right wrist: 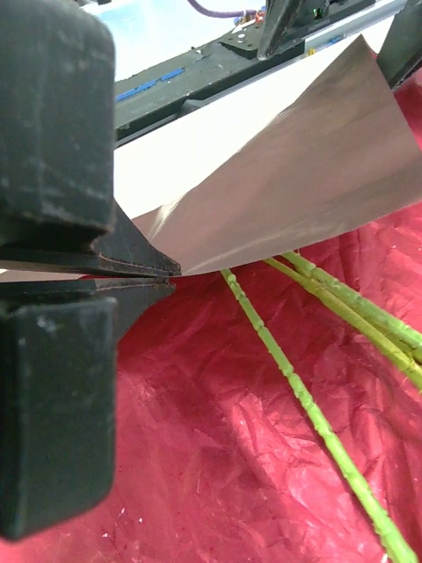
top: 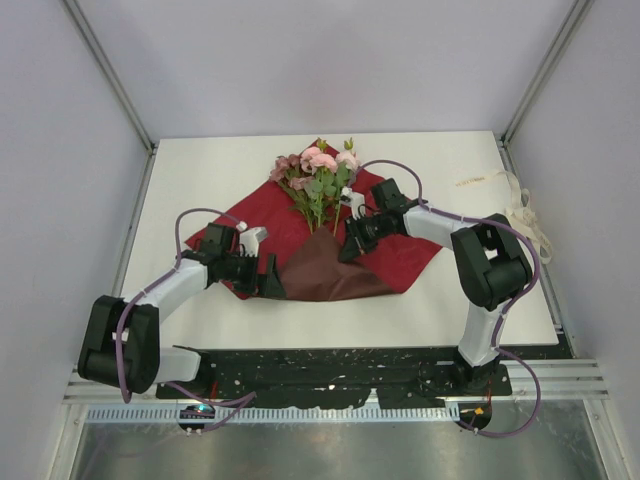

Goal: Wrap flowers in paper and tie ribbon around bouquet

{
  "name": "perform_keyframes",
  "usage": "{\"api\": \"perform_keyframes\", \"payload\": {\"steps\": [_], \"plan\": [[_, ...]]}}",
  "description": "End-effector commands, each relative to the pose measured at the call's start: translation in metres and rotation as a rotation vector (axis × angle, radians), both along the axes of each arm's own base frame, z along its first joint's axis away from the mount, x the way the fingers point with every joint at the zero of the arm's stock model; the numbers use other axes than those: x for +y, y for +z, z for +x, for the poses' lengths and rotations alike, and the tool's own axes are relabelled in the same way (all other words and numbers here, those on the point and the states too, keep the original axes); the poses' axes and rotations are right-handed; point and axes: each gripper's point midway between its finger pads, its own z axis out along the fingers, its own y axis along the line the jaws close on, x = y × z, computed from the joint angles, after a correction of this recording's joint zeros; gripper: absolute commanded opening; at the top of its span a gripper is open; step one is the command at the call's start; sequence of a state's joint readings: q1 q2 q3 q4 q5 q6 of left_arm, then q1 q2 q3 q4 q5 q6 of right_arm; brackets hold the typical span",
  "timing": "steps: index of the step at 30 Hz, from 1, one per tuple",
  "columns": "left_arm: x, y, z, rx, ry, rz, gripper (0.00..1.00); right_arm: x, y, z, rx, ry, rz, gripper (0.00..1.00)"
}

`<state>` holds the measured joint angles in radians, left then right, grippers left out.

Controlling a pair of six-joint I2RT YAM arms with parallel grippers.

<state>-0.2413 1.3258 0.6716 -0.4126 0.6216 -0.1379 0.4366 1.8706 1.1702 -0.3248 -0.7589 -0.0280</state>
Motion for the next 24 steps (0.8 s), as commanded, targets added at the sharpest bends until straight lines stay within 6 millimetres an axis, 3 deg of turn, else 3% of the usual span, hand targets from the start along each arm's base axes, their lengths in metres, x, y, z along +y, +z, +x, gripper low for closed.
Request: {"api": "perform_keyframes", "payload": {"steps": [1,5,11,13,18,21,24], "plan": [[-0.006,0.003,0.005,-0.007,0.061,-0.088,0.94,-0.002,0.017,-0.001,-0.056,0.001,0.015,0.06],[-0.005,-0.011,0.000,0.116,0.077,-0.089,0.81,-0.002,0.017,0.000,-0.051,-0.016,0.017,0.06],[0.023,-0.012,-0.006,0.269,0.156,-0.073,0.41,-0.002,0.018,0.001,-0.055,-0.022,0.019,0.06],[0.033,-0.014,-0.006,0.277,0.185,-0.066,0.33,0.002,0.021,0.002,-0.057,-0.017,0.033,0.06],[0.034,-0.024,0.002,0.297,0.213,-0.056,0.10,0.005,0.020,0.009,-0.076,-0.009,0.024,0.06],[0.039,-0.029,0.003,0.302,0.211,-0.024,0.01,0.005,0.013,0.013,-0.078,-0.003,0.005,0.06],[0.037,-0.022,0.001,0.288,0.192,-0.042,0.00,0.009,0.009,0.013,-0.072,0.011,-0.004,0.06]]}}
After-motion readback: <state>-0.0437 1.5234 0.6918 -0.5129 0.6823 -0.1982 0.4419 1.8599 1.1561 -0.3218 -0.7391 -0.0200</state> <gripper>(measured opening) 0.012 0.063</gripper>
